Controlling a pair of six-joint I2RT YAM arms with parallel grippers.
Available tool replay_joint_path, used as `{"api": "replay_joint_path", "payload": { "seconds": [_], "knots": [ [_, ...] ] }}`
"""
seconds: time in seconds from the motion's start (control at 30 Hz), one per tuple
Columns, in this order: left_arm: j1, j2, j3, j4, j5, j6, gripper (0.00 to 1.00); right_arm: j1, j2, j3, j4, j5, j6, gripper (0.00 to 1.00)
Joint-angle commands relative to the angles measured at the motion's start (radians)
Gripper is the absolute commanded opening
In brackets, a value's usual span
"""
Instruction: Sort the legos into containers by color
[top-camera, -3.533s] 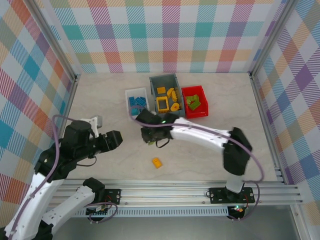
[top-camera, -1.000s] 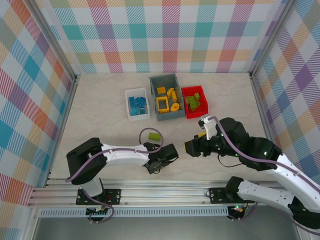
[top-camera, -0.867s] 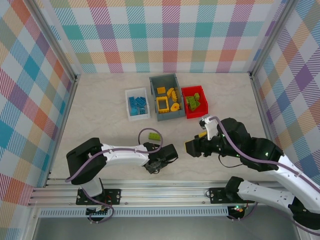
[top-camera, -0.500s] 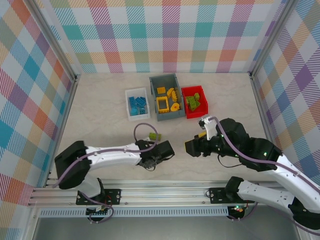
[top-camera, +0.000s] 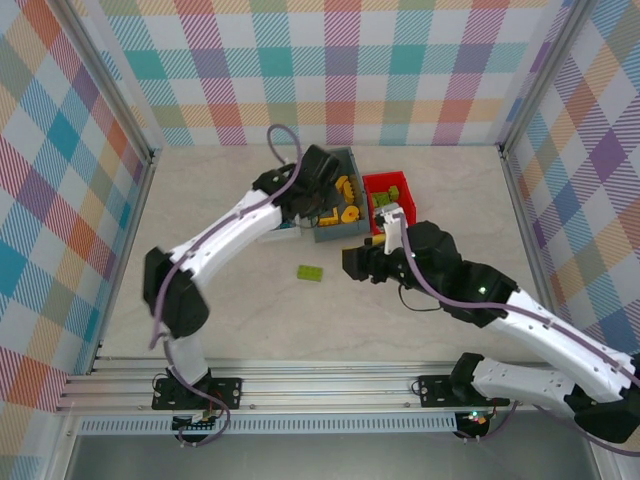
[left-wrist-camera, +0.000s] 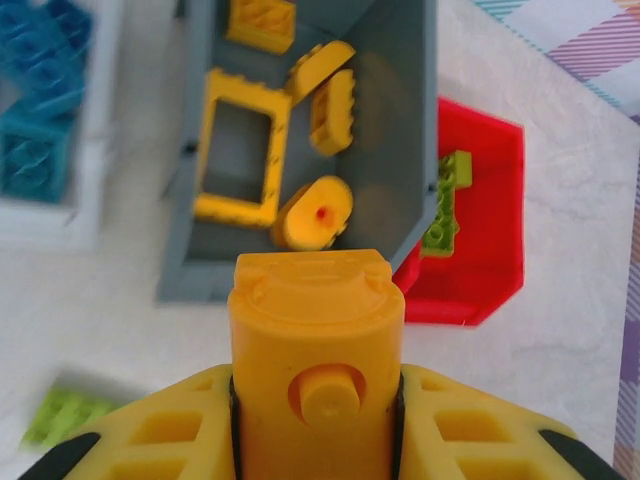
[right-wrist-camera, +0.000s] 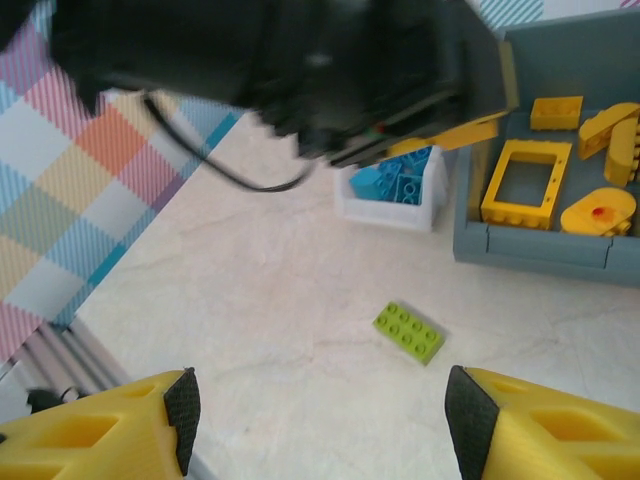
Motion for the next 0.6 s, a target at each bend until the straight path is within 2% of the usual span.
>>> {"api": "replay_joint_path", "payload": {
  "seconds": [0.0, 0.27, 0.5, 0.57],
  "knots": [
    [0.043, 0.160, 0.171, -0.058, 0.099, 0.135, 0.26, 0.004, 0.050, 0.032, 0.103, 0.077, 0.004, 0.68],
    [0.113, 0.497, 0.531, -0.095, 0.187, 0.172, 0.26, -0.001, 0.123, 0.011, 0.162, 0.138, 0.013, 0.69],
    [0.128, 0.608, 0.585, -0.091, 0.237, 0.178, 0.29, -0.002, 0.146, 0.017, 0.149, 0.148, 0.015, 0.69],
    [0.129, 0.618, 0.582, -0.104, 0.226, 0.178, 0.34, -0.001, 0.146, 0.014, 0.145, 0.152, 0.019, 0.69]
  ]
}}
